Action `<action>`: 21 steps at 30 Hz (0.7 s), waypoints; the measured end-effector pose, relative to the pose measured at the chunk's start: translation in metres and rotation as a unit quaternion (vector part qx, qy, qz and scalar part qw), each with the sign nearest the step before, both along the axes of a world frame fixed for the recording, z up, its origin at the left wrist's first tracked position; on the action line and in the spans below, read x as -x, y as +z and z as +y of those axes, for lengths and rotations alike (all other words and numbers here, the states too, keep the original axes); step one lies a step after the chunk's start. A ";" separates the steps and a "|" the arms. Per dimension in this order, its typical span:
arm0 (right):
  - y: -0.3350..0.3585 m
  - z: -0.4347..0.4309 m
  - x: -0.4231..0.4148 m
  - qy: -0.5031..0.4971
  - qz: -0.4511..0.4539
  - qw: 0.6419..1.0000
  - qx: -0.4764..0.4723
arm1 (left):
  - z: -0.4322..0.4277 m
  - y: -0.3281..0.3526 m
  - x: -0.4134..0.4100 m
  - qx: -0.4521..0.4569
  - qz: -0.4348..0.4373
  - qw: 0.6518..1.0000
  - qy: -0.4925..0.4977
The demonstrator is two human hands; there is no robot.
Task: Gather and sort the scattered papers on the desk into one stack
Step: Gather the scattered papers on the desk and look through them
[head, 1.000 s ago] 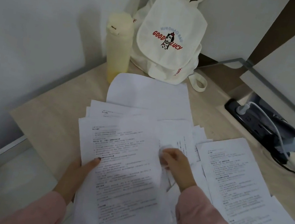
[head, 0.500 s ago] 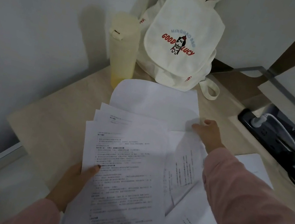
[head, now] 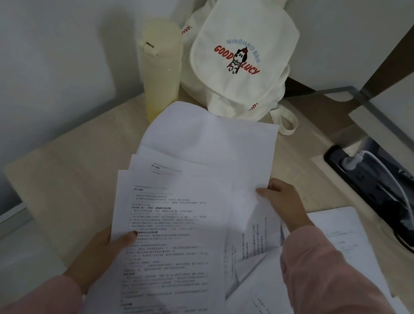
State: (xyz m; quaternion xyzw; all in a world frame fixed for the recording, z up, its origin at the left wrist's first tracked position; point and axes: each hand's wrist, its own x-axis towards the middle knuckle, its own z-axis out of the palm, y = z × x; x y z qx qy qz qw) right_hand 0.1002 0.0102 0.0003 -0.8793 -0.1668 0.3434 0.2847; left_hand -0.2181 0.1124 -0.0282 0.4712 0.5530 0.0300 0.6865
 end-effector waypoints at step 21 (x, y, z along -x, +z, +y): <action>0.125 -0.089 0.078 -0.036 -0.348 0.892 -0.286 | -0.033 0.030 -0.012 0.060 -0.061 0.995 0.054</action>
